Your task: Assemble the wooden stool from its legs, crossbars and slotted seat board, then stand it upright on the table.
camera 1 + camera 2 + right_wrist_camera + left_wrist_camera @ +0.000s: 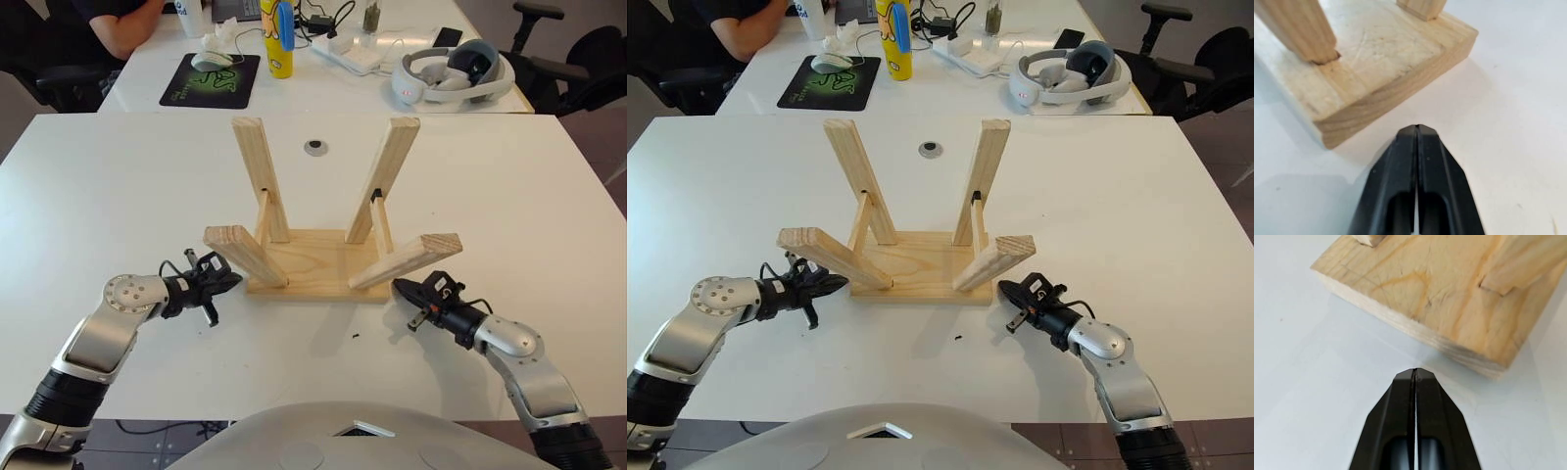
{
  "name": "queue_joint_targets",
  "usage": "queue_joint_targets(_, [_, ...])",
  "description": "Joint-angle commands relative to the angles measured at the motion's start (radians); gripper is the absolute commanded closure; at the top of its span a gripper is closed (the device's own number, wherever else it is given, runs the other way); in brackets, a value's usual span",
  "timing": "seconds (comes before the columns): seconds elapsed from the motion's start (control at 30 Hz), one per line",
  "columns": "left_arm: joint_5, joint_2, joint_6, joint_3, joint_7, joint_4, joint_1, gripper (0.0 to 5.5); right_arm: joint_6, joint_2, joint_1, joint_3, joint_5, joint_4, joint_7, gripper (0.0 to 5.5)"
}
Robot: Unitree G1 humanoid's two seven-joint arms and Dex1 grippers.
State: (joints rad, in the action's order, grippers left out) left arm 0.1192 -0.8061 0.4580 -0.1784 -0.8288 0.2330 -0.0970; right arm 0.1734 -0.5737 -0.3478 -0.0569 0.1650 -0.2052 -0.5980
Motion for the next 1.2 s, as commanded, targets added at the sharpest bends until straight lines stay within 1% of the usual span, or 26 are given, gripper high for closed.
queue_joint_targets(0.03, [0.0,-0.051,0.058,-0.009,-0.04,-0.034,-0.096,5.49,0.061,-0.012,-0.077,-0.006,-0.015,0.004,-0.004,5.5])
queue_joint_targets(0.2, [0.049,-0.005,0.088,-0.011,-0.033,-0.01,-0.078,5.49,0.088,0.008,-0.07,-0.043,-0.01,-0.044,-0.007,5.5])
queue_joint_targets(0.47, [0.043,0.04,0.099,-0.047,-0.009,0.018,-0.062,5.49,0.13,0.03,-0.041,-0.107,-0.018,-0.084,-0.001,5.5])
queue_joint_targets(0.8, [0.05,0.066,0.12,-0.075,-0.008,0.047,-0.048,5.49,0.135,0.03,-0.023,-0.126,-0.017,-0.087,-0.01,5.5])
queue_joint_targets(1.0, [0.087,0.013,0.161,-0.054,-0.053,0.145,-0.068,5.49,0.161,-0.022,-0.056,-0.115,0.036,-0.214,-0.068,5.5])
queue_joint_targets(1.1, [0.121,-0.031,0.197,-0.029,-0.086,0.219,-0.066,5.49,0.193,-0.048,-0.056,-0.09,0.071,-0.298,-0.088,5.5])
queue_joint_targets(1.2, [0.179,-0.091,0.252,0.026,-0.137,0.299,-0.033,5.49,0.249,-0.082,-0.066,-0.034,0.127,-0.397,-0.107,5.5])
